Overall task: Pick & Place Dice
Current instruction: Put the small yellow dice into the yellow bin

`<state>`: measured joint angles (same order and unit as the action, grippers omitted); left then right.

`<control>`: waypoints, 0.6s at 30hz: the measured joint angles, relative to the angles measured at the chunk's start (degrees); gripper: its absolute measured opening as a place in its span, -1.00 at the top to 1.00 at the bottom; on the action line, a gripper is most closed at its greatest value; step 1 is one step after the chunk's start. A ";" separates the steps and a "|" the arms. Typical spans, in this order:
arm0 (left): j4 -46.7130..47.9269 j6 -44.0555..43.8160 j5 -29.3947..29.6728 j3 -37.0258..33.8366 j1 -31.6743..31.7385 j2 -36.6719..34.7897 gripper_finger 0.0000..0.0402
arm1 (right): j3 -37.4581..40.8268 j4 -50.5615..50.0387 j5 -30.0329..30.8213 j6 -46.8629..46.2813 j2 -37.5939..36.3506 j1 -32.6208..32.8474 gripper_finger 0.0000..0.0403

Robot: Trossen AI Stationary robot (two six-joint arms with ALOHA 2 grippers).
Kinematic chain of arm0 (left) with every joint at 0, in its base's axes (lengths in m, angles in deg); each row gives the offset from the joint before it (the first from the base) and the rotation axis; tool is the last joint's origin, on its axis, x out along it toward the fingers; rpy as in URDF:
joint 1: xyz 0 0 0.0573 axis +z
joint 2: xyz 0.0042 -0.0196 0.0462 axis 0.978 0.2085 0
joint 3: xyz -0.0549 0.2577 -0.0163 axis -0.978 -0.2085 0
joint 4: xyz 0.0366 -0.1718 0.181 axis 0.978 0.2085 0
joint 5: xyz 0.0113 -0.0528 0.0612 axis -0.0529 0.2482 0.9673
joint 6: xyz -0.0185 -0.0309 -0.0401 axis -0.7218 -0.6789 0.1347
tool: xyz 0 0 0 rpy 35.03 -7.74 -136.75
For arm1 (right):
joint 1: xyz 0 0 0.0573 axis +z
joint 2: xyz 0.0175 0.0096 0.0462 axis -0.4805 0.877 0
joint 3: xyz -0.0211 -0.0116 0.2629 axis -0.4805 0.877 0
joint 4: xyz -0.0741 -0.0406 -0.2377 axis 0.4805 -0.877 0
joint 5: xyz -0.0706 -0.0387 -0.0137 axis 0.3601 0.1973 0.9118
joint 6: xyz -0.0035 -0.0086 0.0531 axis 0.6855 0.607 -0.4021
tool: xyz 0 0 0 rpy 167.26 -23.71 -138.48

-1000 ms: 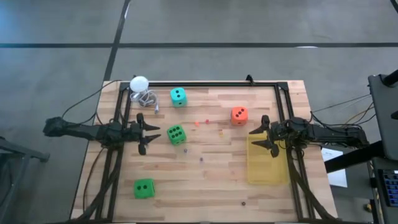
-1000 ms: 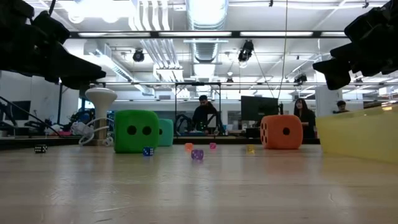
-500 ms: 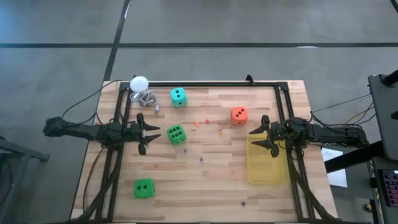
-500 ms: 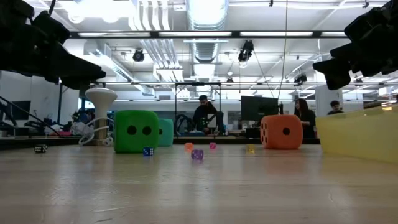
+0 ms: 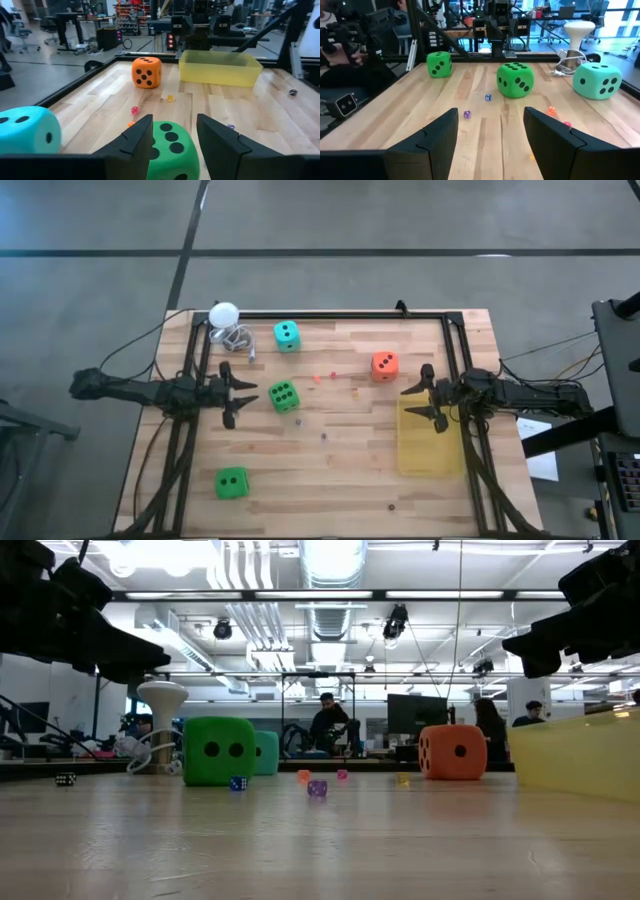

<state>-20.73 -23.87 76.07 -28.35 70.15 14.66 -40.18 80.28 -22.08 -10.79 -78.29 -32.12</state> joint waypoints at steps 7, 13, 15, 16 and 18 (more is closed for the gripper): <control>-0.15 -4.86 0.77 0.00 0.02 -0.02 0.21 | 0.02 0.02 0.00 0.26 0.00 0.00 -0.09; -2.09 -8.51 3.31 0.02 0.02 -0.02 0.21 | 0.00 0.80 -0.17 -3.68 -0.01 0.01 -0.09; -2.74 -10.81 3.31 0.00 0.02 -0.02 0.21 | 0.00 1.99 -0.20 -6.53 0.00 0.02 -0.09; -2.68 -12.07 3.32 0.00 0.02 -0.02 0.21 | 0.00 2.80 -0.20 -7.66 -0.02 0.02 -0.09; -2.67 -12.94 3.29 0.00 0.02 -0.02 0.21 | 0.01 4.30 -0.20 -9.52 -0.02 0.02 -0.09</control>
<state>-23.40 -36.80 79.37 -28.35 70.17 14.64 -40.17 84.58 -22.28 -20.31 -78.31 -32.10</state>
